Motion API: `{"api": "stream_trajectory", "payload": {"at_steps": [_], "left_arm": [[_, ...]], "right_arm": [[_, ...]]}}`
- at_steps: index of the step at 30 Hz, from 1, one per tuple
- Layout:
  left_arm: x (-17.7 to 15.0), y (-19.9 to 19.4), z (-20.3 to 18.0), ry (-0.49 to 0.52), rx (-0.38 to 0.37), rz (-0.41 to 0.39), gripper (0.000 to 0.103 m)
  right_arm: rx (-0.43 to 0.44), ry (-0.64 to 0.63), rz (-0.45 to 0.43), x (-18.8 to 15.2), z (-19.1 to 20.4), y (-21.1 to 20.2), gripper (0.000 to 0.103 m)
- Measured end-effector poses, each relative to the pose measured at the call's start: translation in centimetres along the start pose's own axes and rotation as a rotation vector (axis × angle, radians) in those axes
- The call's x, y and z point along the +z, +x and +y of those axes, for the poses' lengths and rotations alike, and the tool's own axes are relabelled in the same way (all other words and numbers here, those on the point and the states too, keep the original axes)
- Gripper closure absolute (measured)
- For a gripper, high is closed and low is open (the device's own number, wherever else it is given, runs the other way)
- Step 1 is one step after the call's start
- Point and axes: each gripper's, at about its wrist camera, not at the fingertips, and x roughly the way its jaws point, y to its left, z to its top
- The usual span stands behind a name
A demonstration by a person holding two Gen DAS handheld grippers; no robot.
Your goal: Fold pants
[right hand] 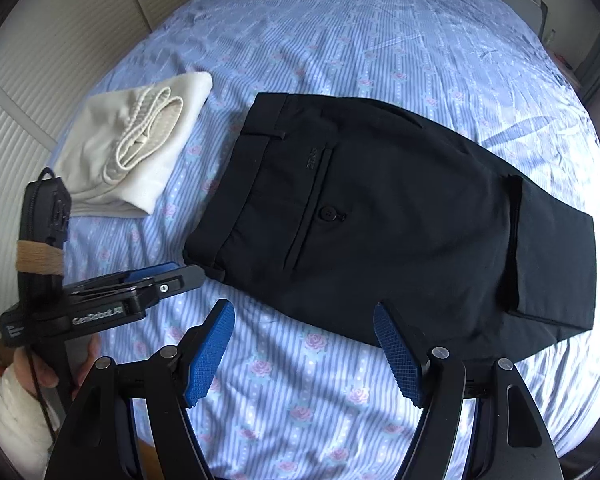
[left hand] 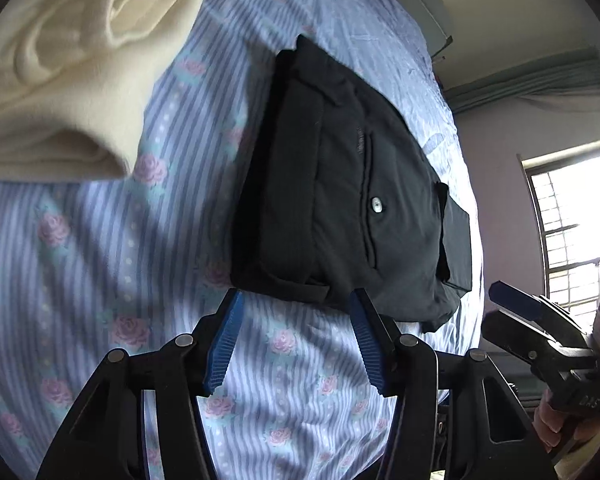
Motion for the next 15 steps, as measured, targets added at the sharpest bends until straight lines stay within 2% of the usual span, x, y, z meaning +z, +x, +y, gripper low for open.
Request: {"api": "stream_trajectory", "payload": {"at_steps": [5, 10, 15], "left_arm": [[0.4, 2.1, 2.4, -0.100, -0.067, 0.011, 0.051], [1.6, 3.6, 4.3, -0.172, -0.171, 0.018, 0.051], [3.6, 4.6, 4.2, -0.159, -0.200, 0.023, 0.063]], "right_arm": [[0.008, -0.022, 0.028, 0.2, 0.7, 1.0, 0.030], [0.012, -0.030, 0.047, 0.3, 1.0, 1.9, 0.030], [0.023, -0.008, 0.054, 0.5, 0.6, 2.2, 0.030]]}}
